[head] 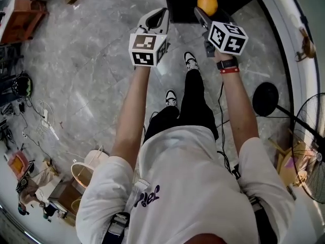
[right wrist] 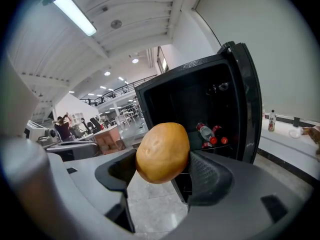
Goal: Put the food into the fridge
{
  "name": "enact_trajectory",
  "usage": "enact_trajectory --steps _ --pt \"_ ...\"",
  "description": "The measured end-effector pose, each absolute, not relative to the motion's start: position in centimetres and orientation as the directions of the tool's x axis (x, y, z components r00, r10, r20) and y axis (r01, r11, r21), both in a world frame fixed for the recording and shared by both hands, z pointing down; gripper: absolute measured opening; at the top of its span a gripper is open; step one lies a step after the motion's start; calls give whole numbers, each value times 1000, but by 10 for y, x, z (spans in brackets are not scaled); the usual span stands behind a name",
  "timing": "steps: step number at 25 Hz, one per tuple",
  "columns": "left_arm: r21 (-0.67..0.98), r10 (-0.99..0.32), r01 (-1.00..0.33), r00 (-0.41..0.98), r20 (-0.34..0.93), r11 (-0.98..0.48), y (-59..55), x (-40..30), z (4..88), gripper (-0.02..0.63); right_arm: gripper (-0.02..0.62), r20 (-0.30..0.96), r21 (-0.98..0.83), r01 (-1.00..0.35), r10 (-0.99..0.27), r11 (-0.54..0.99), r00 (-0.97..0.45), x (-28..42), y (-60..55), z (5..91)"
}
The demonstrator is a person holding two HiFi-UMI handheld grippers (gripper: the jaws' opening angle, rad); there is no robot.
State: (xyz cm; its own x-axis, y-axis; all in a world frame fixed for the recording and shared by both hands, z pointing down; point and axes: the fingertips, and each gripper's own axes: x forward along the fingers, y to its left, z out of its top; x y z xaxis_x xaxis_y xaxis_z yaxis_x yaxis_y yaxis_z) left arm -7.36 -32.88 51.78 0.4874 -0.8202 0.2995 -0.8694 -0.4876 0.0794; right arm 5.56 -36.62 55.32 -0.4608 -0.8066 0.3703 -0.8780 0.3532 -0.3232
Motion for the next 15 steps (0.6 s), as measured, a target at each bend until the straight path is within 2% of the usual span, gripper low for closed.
enact_trajectory --steps 15 --pt "82 -805 -857 508 307 -509 -378 -63 547 18 337 442 -288 -886 -770 364 -460 51 -450 611"
